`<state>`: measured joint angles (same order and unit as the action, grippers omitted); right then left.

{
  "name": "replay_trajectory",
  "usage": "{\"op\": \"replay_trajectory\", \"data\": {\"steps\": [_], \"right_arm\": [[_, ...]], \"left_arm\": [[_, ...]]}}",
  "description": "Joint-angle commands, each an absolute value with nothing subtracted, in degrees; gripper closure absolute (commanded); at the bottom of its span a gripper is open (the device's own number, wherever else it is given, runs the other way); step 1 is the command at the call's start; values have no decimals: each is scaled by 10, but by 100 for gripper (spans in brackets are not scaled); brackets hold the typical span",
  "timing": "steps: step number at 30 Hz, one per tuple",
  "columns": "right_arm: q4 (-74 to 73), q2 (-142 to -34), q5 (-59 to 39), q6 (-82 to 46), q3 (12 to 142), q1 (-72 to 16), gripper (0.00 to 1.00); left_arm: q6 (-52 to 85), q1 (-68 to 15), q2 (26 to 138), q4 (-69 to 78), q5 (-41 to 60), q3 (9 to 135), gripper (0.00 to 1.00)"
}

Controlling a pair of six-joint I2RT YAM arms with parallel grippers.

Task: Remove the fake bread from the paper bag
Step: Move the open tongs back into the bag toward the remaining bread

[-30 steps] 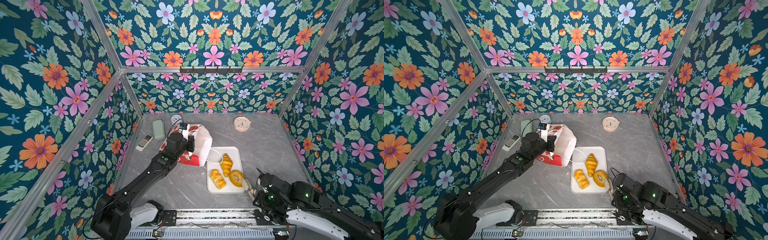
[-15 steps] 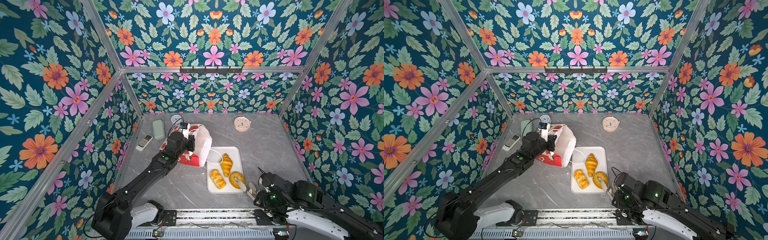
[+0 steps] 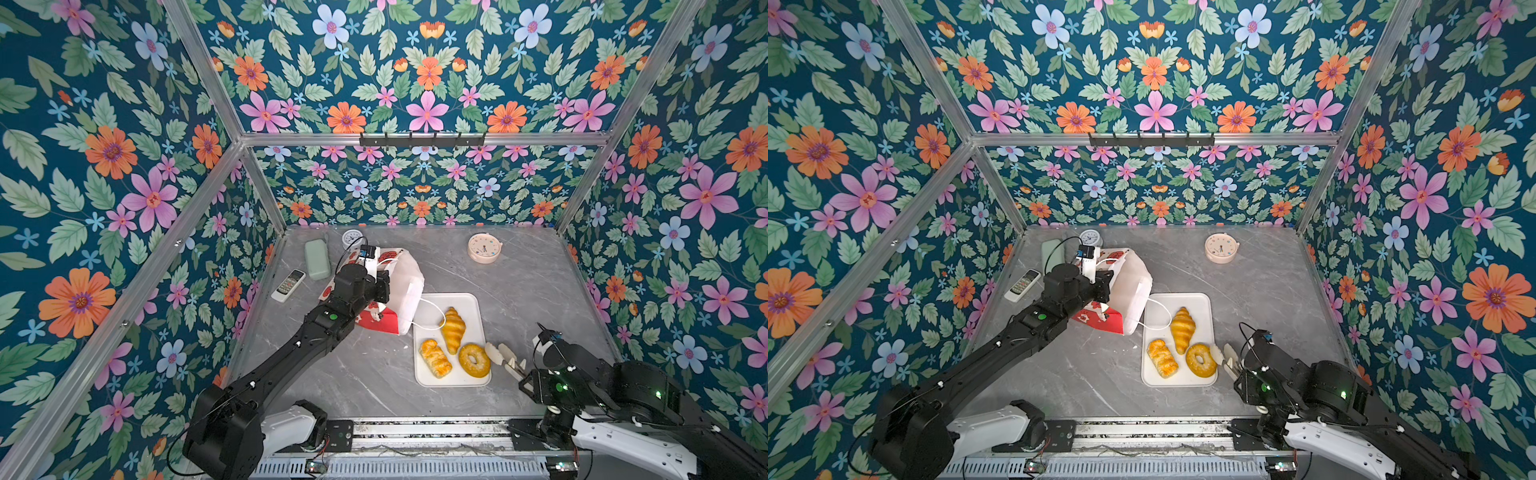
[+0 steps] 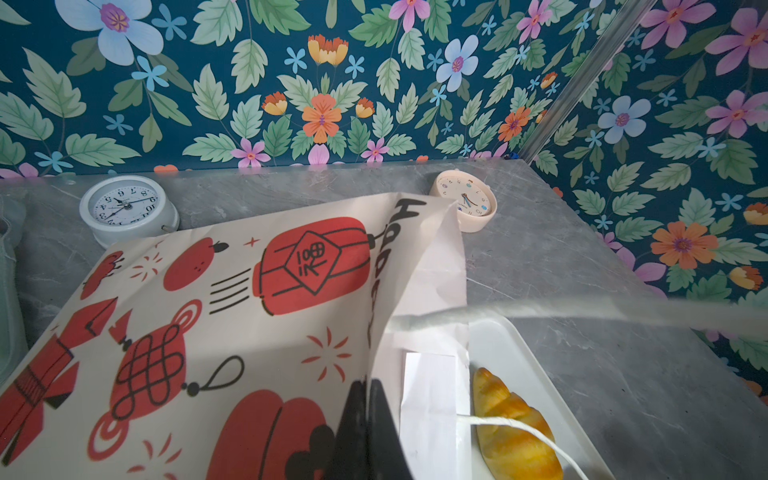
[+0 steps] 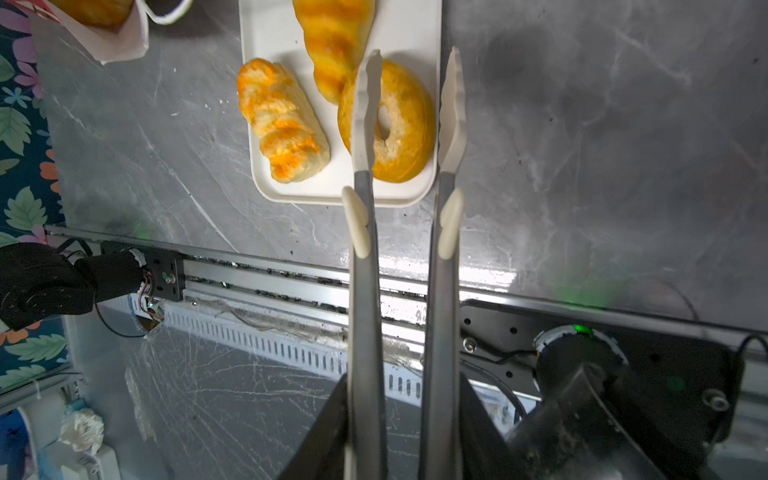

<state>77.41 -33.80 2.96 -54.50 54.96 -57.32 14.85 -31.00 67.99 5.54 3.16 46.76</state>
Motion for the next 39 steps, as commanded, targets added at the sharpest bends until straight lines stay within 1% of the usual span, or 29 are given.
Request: {"op": "replay_trajectory", "data": {"steps": [1,6,9,15,19,25,27,32,36,39], "right_arm": [[684,-353,67,-464,561,-573,67],[509,-436,57,-327,592,-574,68],[417,-494,34,-271,612,-574,68],[334,-604,2,-202,646,-573,68],[292,-648,-34,-204,636,-560,68],[196,-686,-113,-228,577,-508,68],[174,-705,-125,-232,570,-494,68],[118,-755,-149,-237,570,-493,65],[62,-790,-183,-256,561,-492,63],[39,-811,-187,-259,557,-493,63]], "left_arm": [[144,-309,679,56,32,473,100],[140,-309,686,44,39,483,100],[137,-309,689,37,48,490,100],[124,-309,693,2,60,512,100],[105,-310,699,-41,57,534,100],[78,-310,707,-116,51,566,100],[75,-310,710,-141,43,576,100],[64,-310,708,-174,37,584,100],[56,-310,704,-185,62,586,100],[54,-311,700,-186,80,584,100]]}}
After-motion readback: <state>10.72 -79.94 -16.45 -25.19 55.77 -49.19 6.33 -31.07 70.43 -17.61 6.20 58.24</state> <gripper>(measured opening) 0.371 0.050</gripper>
